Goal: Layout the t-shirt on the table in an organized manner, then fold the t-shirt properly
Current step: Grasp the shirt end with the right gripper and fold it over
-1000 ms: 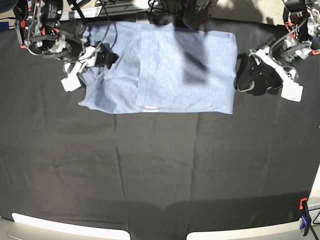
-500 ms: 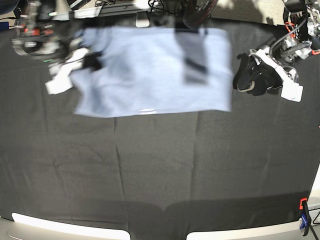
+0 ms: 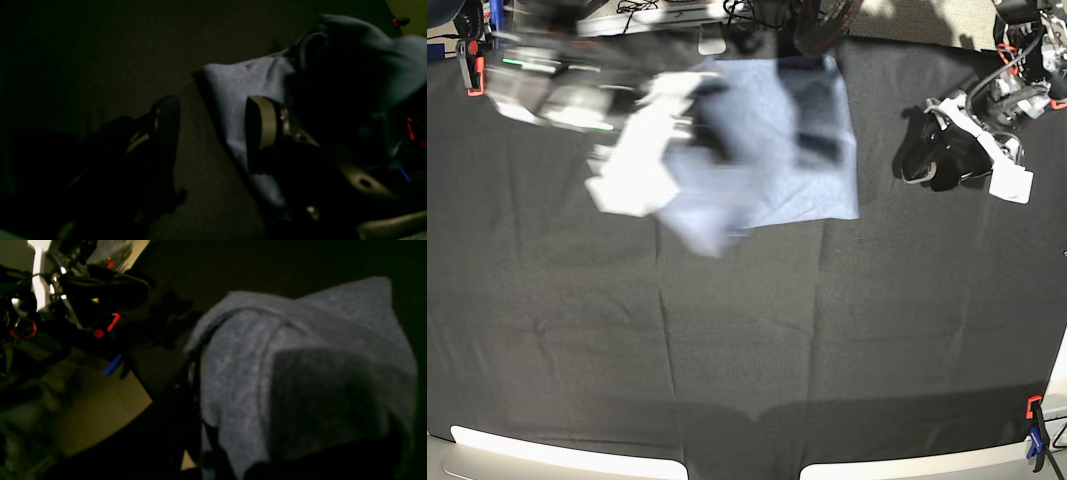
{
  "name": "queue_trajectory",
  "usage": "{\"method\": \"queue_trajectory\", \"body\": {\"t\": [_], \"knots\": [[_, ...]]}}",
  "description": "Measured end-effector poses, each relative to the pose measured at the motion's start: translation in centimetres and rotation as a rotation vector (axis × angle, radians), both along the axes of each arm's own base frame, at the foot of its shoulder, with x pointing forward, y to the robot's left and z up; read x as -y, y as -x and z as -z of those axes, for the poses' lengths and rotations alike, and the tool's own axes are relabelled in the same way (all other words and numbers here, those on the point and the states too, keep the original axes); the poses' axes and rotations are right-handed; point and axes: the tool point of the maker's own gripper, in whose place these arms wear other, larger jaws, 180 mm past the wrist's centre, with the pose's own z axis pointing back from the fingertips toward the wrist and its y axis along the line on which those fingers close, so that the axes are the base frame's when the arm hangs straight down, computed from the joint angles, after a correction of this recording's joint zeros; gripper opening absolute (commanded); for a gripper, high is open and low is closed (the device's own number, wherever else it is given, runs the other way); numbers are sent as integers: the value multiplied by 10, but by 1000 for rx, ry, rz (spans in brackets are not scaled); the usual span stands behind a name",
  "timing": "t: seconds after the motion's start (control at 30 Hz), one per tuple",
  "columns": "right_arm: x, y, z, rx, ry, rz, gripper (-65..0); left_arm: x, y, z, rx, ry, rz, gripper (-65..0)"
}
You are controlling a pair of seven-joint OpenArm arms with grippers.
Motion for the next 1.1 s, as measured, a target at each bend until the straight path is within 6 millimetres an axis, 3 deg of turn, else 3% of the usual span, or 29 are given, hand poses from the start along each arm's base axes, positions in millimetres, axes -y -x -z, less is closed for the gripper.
{"method": "queue_trajectory", "body": {"t": [0.13, 0.27, 0.33, 0.43, 0.6, 0.73, 0.9, 1.0, 1.1], "knots": [[-36, 4, 18, -17, 96, -48, -650, 0, 10, 7, -31, -3, 0, -358], [-61, 23, 31, -41, 122, -147, -425, -1, 10, 7, -33, -4, -2, -358], [-71, 30, 33, -52, 114, -182, -382, -7, 10, 7, -31, -10, -18, -358], [-90, 43, 17, -72, -2, -236, -382, -25, 9, 4, -23, -32, -68, -358], [-113, 59, -29, -72, -287, -336, -383, -63, 7, -7, 22, -65, -184, -358], [-116, 57, -48, -40, -366, -373, -383, -79, 9, -12, 38, -80, -232, -358], [-114, 53, -47, -25, -350, -364, -383, -81, 9, -13, 41, -81, -237, -358], [-94, 33, -37, 13, -260, -283, -383, -81, 9, -13, 41, -82, -237, -358], [-59, 14, -33, 78, -94, -189, -383, -81, 9, -13, 41, -81, -237, -358]]}}
